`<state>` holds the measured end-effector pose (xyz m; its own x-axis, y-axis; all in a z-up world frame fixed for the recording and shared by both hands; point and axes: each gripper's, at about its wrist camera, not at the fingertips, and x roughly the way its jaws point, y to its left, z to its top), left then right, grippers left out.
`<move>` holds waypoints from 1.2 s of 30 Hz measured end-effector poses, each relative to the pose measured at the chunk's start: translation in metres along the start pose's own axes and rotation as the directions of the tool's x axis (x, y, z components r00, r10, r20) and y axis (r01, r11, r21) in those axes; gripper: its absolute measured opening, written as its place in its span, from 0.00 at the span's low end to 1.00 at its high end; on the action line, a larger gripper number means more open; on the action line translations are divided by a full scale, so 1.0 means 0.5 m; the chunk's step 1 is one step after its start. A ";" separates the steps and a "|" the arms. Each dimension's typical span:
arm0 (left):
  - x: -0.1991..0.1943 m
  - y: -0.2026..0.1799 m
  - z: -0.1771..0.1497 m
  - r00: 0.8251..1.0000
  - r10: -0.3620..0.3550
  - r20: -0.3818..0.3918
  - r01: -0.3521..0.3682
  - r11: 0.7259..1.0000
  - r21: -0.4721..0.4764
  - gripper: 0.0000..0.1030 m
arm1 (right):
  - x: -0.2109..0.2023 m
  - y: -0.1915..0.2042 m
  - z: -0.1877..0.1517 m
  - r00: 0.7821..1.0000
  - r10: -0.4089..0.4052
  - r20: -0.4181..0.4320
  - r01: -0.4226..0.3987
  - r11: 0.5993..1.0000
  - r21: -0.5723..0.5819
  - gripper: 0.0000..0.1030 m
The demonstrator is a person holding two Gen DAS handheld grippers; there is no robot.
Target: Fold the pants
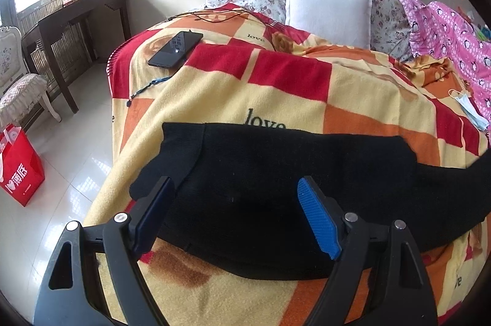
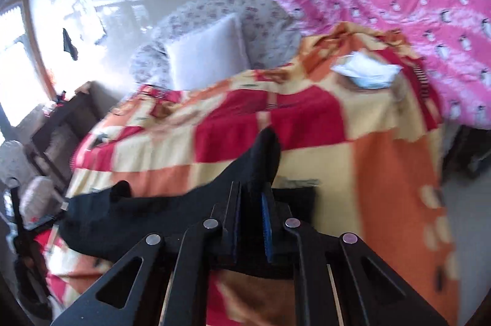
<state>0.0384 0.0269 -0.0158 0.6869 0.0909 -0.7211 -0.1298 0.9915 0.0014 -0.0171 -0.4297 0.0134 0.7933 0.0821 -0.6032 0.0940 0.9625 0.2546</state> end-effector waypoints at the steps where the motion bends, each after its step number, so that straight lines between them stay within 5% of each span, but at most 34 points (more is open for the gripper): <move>1: 0.004 -0.003 -0.001 1.000 0.002 -0.005 -0.002 1.000 0.006 0.80 | 0.008 -0.020 -0.009 1.000 -0.025 -0.017 0.025 0.999 0.024 0.04; 6: 0.030 -0.020 -0.019 0.999 0.021 -0.038 -0.020 0.999 0.034 0.80 | 0.086 -0.049 -0.061 0.988 -0.060 -0.141 0.064 0.997 0.030 0.02; 10: 0.024 -0.020 -0.019 0.999 0.023 -0.031 -0.022 0.999 0.033 0.80 | 0.066 -0.045 -0.061 0.993 -0.041 -0.113 0.050 0.996 0.078 0.11; 12: 0.018 -0.022 -0.015 1.000 0.019 -0.020 -0.018 0.999 0.032 0.80 | 0.038 -0.028 -0.052 0.997 -0.006 -0.072 0.012 0.997 0.081 0.40; 15: 0.020 -0.028 -0.014 1.000 0.018 -0.019 -0.017 0.999 0.038 0.80 | 0.015 0.030 -0.039 0.997 0.061 -0.046 -0.060 0.998 0.030 0.52; 20: 0.028 -0.028 -0.017 0.999 0.013 -0.031 -0.012 0.999 0.033 0.80 | 0.071 0.190 -0.036 0.952 0.284 -0.111 -0.295 0.949 -0.110 0.52; 27: 0.025 -0.003 -0.011 1.000 0.012 -0.027 -0.012 1.000 0.005 0.80 | 0.205 0.392 -0.071 0.897 0.355 -0.264 -0.425 0.857 -0.292 0.57; 30: 0.028 0.005 -0.008 1.000 0.012 -0.027 -0.012 1.000 -0.004 0.80 | 0.252 0.426 -0.074 0.905 0.322 -0.278 -0.407 0.847 -0.342 0.58; 34: 0.037 -0.003 -0.006 1.000 0.009 -0.030 -0.009 1.000 0.013 0.80 | 0.299 0.438 -0.075 0.876 0.359 -0.321 -0.462 0.815 -0.349 0.52; 36: 0.039 -0.003 -0.004 1.000 0.007 -0.029 -0.007 1.000 0.010 0.80 | 0.321 0.451 -0.077 0.880 0.338 -0.332 -0.451 0.815 -0.365 0.12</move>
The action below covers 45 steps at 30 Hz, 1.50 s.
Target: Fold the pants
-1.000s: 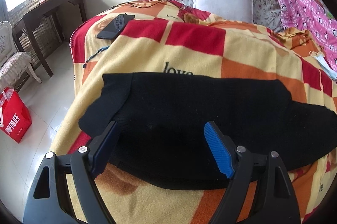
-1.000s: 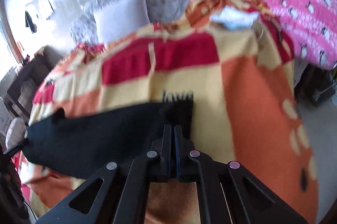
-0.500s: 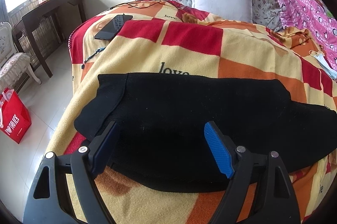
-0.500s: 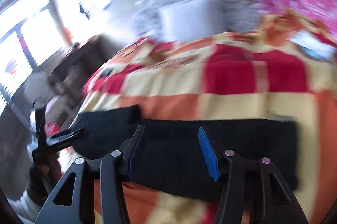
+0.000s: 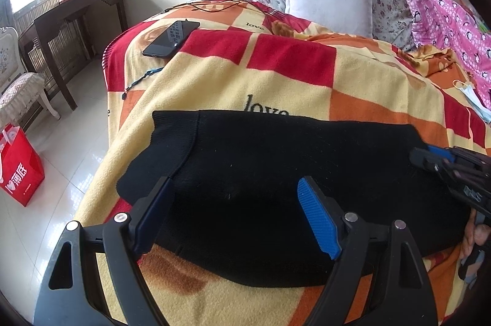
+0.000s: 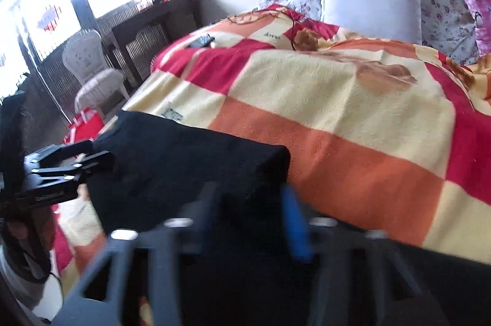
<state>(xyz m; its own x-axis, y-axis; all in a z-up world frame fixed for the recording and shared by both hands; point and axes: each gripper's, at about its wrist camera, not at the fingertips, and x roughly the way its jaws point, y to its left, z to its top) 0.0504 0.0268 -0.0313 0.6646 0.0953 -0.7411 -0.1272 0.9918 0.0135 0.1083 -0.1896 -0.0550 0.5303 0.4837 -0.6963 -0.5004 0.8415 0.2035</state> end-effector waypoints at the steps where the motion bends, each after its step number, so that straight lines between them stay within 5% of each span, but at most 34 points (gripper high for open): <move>1: 0.000 0.001 0.000 1.000 0.001 0.001 -0.001 1.000 -0.001 0.80 | 0.004 -0.003 0.005 1.000 0.011 -0.001 -0.011 1.000 0.005 0.11; 11: 0.012 -0.007 -0.013 1.000 0.008 -0.016 -0.008 1.000 0.006 0.80 | 0.029 -0.001 0.050 0.996 -0.093 -0.004 0.093 0.996 -0.008 0.09; 18: -0.004 0.001 -0.018 1.000 0.002 -0.008 -0.002 1.000 0.004 0.80 | -0.058 0.023 0.030 0.997 -0.038 0.066 0.036 0.998 0.043 0.47; 27: -0.041 0.101 -0.006 0.997 0.074 0.029 -0.072 0.995 -0.075 0.80 | -0.061 0.222 -0.022 0.990 0.137 0.024 -0.130 0.972 -0.194 0.51; 32: -0.040 0.142 -0.005 0.995 0.096 0.024 -0.092 0.988 -0.125 0.80 | 0.006 0.291 -0.045 0.996 0.080 -0.045 -0.090 0.936 -0.340 0.51; 34: -0.037 0.145 -0.007 0.996 0.092 0.019 -0.089 0.987 -0.131 0.80 | 0.036 0.301 -0.046 0.998 0.042 -0.056 -0.060 0.921 -0.385 0.49; 36: -0.037 0.143 -0.008 0.996 0.086 0.020 -0.083 0.988 -0.128 0.80 | 0.057 0.298 -0.047 0.998 0.020 -0.067 -0.044 0.922 -0.384 0.16; 38: -0.040 0.138 -0.008 0.996 0.082 0.026 -0.079 0.990 -0.121 0.80 | 0.054 0.284 -0.039 0.995 0.075 -0.068 -0.093 0.944 -0.317 0.07; 45: -0.045 0.128 -0.008 0.997 0.074 0.033 -0.070 0.991 -0.116 0.80 | 0.028 0.287 -0.059 0.983 0.156 -0.094 -0.175 0.954 -0.244 0.07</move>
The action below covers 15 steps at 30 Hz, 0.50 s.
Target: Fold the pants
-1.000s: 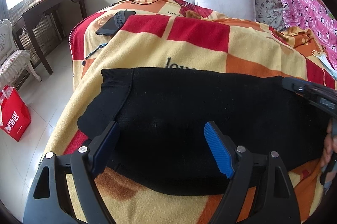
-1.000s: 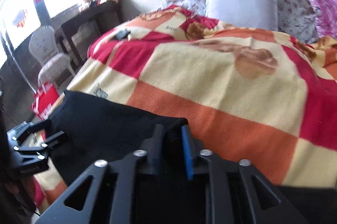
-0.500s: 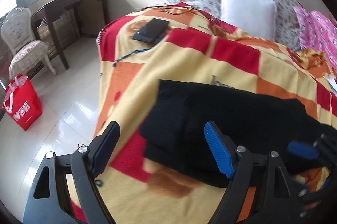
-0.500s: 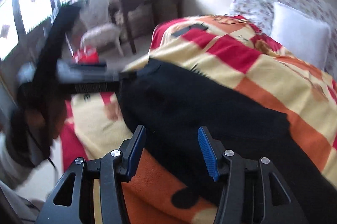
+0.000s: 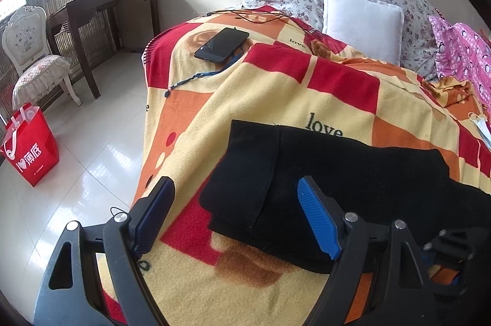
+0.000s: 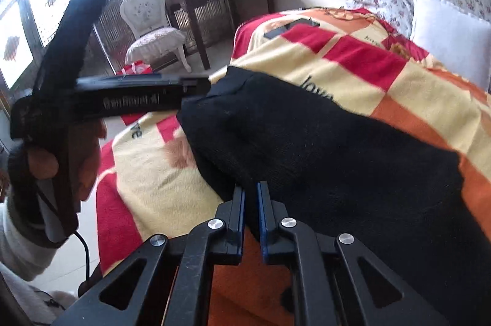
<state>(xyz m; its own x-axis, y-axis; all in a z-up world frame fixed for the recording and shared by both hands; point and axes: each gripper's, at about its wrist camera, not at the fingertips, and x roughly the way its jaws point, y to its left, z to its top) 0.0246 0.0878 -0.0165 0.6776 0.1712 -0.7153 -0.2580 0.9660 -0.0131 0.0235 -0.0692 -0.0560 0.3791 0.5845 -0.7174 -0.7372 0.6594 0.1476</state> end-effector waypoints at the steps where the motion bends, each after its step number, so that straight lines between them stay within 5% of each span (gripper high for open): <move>1: 0.001 -0.002 0.000 1.000 0.002 -0.003 -0.002 1.000 0.002 0.80 | 0.006 0.001 -0.004 1.000 -0.003 -0.010 0.003 1.000 0.002 0.07; 6: -0.008 -0.017 -0.002 1.000 -0.008 -0.001 0.008 1.000 0.012 0.80 | -0.028 -0.006 -0.007 0.999 0.025 0.035 -0.027 0.997 0.070 0.29; 15: -0.029 -0.082 -0.006 0.997 -0.083 0.003 0.083 0.996 0.041 0.80 | -0.130 -0.086 -0.073 0.994 -0.093 0.065 0.077 0.974 0.214 0.41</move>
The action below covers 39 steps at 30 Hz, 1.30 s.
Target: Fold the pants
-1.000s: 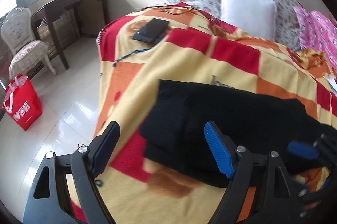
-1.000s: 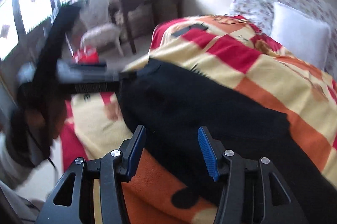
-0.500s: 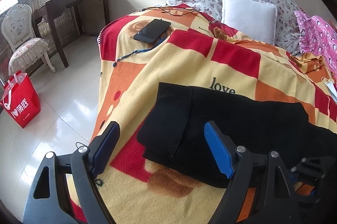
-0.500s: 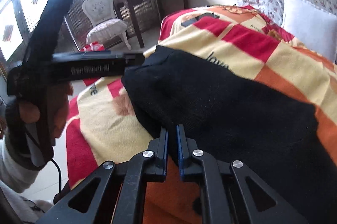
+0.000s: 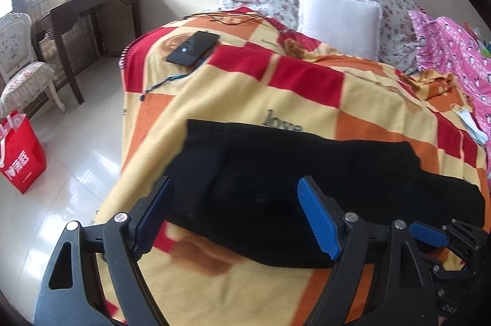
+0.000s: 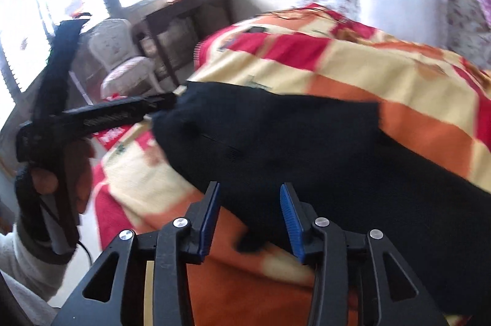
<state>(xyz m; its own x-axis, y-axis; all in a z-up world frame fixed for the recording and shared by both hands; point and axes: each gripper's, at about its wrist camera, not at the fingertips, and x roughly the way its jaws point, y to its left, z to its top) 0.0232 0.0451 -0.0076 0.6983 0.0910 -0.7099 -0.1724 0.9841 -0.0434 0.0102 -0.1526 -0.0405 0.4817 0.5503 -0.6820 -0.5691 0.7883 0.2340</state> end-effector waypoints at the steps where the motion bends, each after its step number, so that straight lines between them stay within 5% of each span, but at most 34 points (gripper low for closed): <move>1: 0.000 -0.007 -0.001 1.000 -0.005 -0.002 0.005 1.000 0.004 0.80 | -0.007 -0.015 -0.008 1.000 -0.016 -0.003 0.016 1.000 0.018 0.41; 6: 0.003 -0.059 -0.008 0.999 -0.036 -0.016 0.037 0.999 0.037 0.80 | -0.059 -0.081 -0.040 0.998 -0.066 0.024 0.063 0.993 0.105 0.50; 26: 0.008 -0.216 -0.035 0.983 -0.163 -0.083 0.173 0.977 0.125 0.81 | -0.215 -0.250 -0.141 0.969 -0.242 0.044 0.221 0.934 0.281 0.51; 39: 0.001 -0.341 -0.037 0.971 -0.213 -0.107 0.234 0.942 0.243 0.81 | -0.337 -0.317 -0.210 0.926 -0.369 0.076 0.314 0.867 0.386 0.59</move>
<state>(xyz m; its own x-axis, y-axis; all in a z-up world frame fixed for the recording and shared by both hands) 0.0400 -0.1253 -0.0138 0.6406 -0.1379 -0.7554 0.1696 0.9849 -0.0360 -0.0508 -0.3995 -0.0354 0.7068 0.2397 -0.6655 -0.0850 0.9628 0.2565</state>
